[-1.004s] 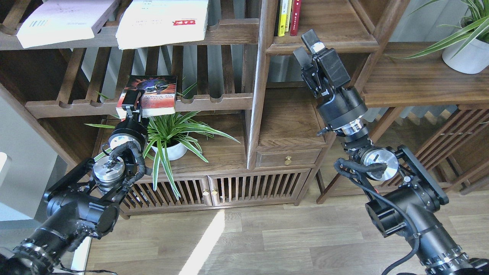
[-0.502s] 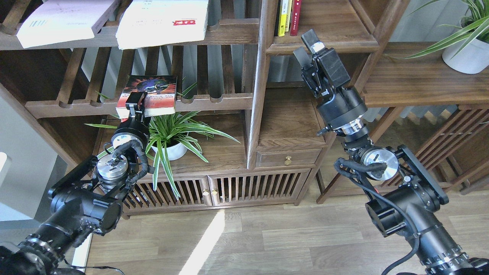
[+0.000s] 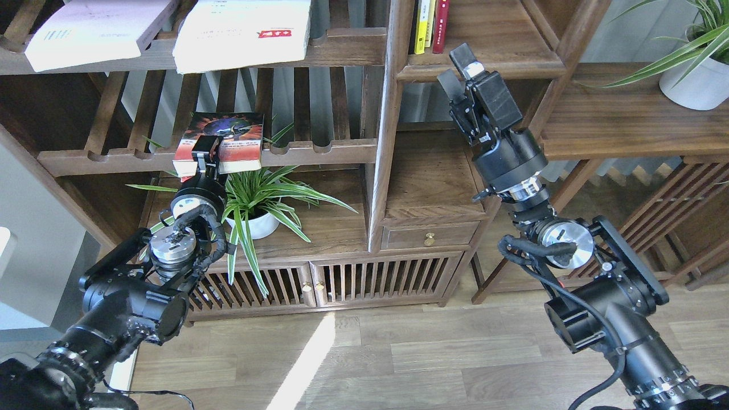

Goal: Organize books on shelf
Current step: 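Grasp the red book's edge with the left gripper, then pull the red book off the shelf and tilt it upright with left gripper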

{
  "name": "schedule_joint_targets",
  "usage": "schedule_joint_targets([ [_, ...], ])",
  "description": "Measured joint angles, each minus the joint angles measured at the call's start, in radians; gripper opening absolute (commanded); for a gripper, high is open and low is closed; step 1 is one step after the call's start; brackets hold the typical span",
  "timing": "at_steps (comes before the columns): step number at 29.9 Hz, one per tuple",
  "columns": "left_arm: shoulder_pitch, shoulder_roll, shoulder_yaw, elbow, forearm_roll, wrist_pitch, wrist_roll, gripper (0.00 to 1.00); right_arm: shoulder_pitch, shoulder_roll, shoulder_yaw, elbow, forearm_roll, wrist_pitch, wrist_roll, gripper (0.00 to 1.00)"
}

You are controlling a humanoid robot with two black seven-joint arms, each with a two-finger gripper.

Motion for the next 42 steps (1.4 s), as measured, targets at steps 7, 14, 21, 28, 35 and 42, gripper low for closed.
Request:
schedule_joint_targets([
  [7, -0.017, 0.0, -0.002, 0.017, 0.0, -0.003, 0.001, 0.6, 0.0, -0.001, 0.0, 0.001, 0.0, 0.0, 0.0, 0.99],
  [14, -0.018, -0.001, 0.009, 0.019, 0.0, -0.009, 0.0, 0.41, -0.004, 0.0, 0.0, 0.0, 0.0, 0.001, 0.001, 0.99],
  [21, -0.017, -0.001, 0.004, 0.019, -0.001, -0.014, -0.003, 0.35, -0.004, 0.0, 0.0, 0.0, 0.0, 0.001, 0.002, 0.99],
  [28, -0.009, -0.001, 0.004, 0.013, -0.001, -0.034, -0.014, 0.08, -0.004, 0.0, 0.0, 0.0, 0.0, 0.002, 0.002, 0.99],
  [35, -0.004, -0.001, 0.011, 0.005, 0.004, -0.122, -0.015, 0.04, -0.005, -0.001, 0.0, 0.0, 0.0, 0.002, 0.002, 0.99],
  [42, -0.004, -0.001, 0.016, 0.0, 0.007, -0.197, -0.02, 0.03, -0.015, -0.001, 0.0, 0.0, 0.0, 0.002, 0.002, 0.99],
])
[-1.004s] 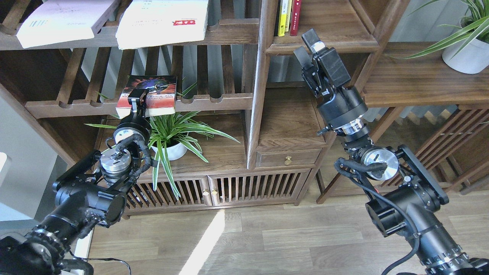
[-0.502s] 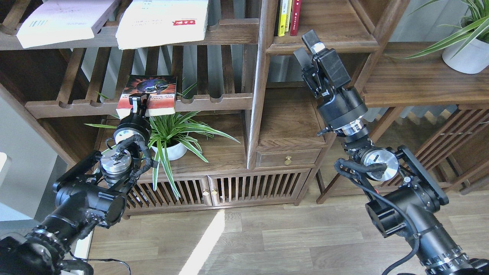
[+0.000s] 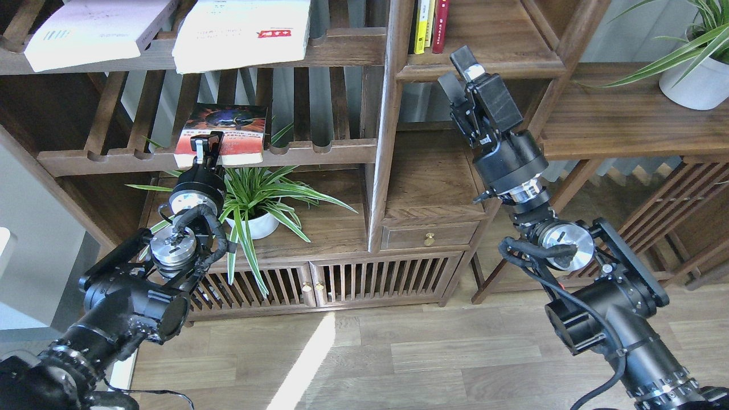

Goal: Organize books on shelf
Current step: 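Pull the red book off the shelf and tilt it upright with left gripper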

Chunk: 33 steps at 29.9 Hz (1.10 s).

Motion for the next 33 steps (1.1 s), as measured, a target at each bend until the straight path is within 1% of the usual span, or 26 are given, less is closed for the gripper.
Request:
schedule_joint_targets([
  [3, 0.005, 0.0, 0.014, -0.001, 0.024, -0.065, 0.0, 0.04, -0.015, 0.0, 0.0, 0.0, 0.0, 0.003, 0.0, 0.99],
  [7, 0.022, 0.0, 0.027, -0.006, 0.083, -0.176, -0.002, 0.04, -0.05, 0.008, -0.001, -0.007, 0.001, 0.006, 0.001, 0.99],
  [11, 0.062, 0.0, 0.033, -0.049, 0.106, -0.234, -0.004, 0.04, -0.079, 0.021, -0.001, -0.012, 0.001, 0.01, 0.001, 0.99],
  [15, 0.101, 0.0, 0.033, -0.091, 0.124, -0.247, -0.005, 0.04, -0.098, 0.022, -0.001, -0.013, 0.002, 0.01, 0.002, 0.99],
  [24, 0.201, 0.006, 0.032, -0.121, 0.253, -0.248, -0.007, 0.04, -0.159, 0.02, -0.057, -0.014, 0.003, 0.042, -0.005, 0.99],
  [33, 0.213, 0.007, 0.037, -0.146, 0.29, -0.248, -0.004, 0.04, -0.192, 0.007, -0.151, -0.015, 0.002, 0.048, -0.008, 0.99],
])
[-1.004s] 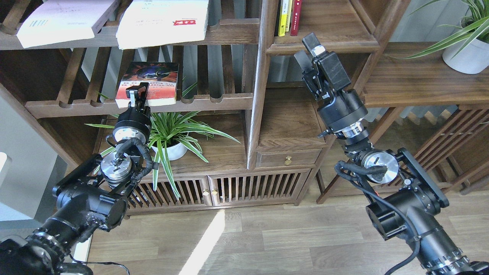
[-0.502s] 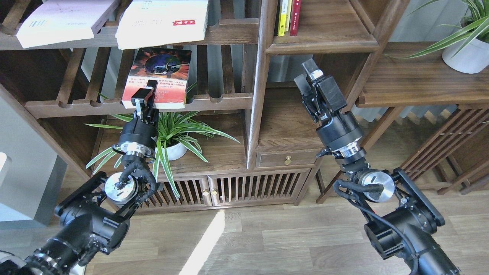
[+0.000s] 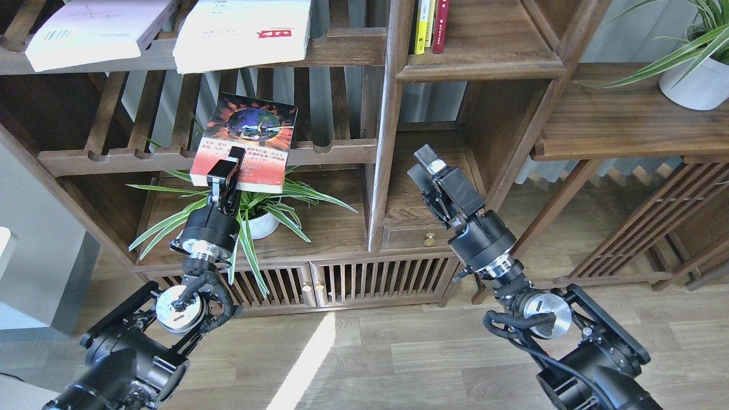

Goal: Organize books on shelf
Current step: 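Pull the red book off the shelf and tilt it upright with left gripper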

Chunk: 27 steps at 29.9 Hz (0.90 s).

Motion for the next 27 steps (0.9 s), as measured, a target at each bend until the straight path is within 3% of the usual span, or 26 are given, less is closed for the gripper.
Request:
schedule_joint_targets([
  [15, 0.025, 0.0, 0.009, -0.11, 0.134, 0.0, 0.019, 0.04, -0.012, 0.001, -0.155, -0.029, 0.0, 0.0, 0.0, 0.99],
  [27, 0.085, 0.06, 0.13, -0.189, 0.143, 0.0, 0.023, 0.04, -0.026, 0.005, -0.256, -0.067, 0.0, 0.0, 0.001, 0.99],
])
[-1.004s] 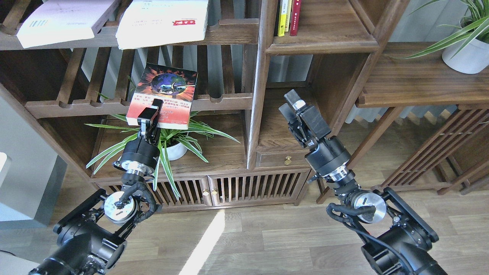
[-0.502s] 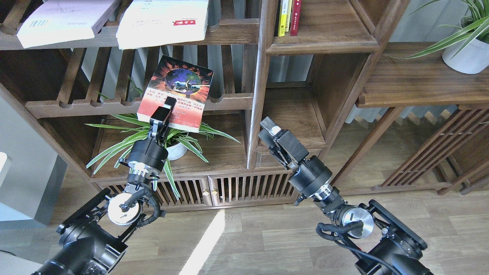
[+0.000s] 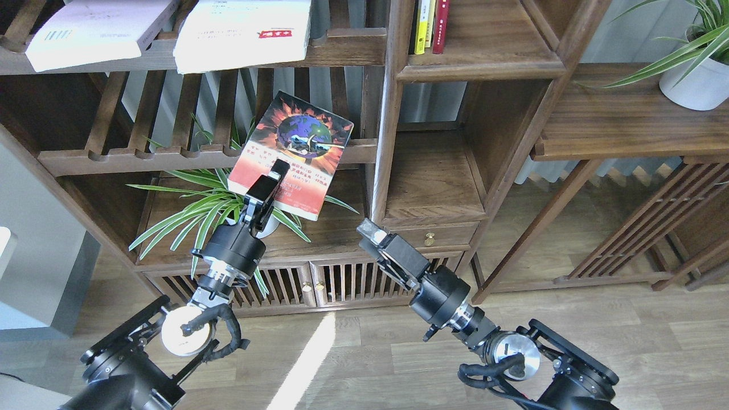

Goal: Organize books on shelf
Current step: 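Pull the red book off the shelf and tilt it upright with left gripper, then bring the right gripper to the book and grasp it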

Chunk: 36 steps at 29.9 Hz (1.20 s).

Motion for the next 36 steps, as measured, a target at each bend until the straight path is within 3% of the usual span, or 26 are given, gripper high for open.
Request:
schedule_joint_targets([
  [19, 0.03, 0.031, 0.102, -0.083, -0.002, 0.0, 0.013, 0.03, 0.015, 0.019, -0.058, -0.039, -0.005, 0.0, 0.0, 0.99],
  [25, 0.039, 0.108, 0.142, -0.167, -0.008, 0.0, 0.041, 0.03, 0.017, 0.017, -0.057, -0.066, -0.003, 0.0, -0.001, 0.99],
  [36, 0.105, 0.212, 0.17, -0.241, -0.017, 0.0, 0.045, 0.03, 0.063, 0.024, -0.045, -0.093, 0.007, 0.0, -0.001, 0.99],
])
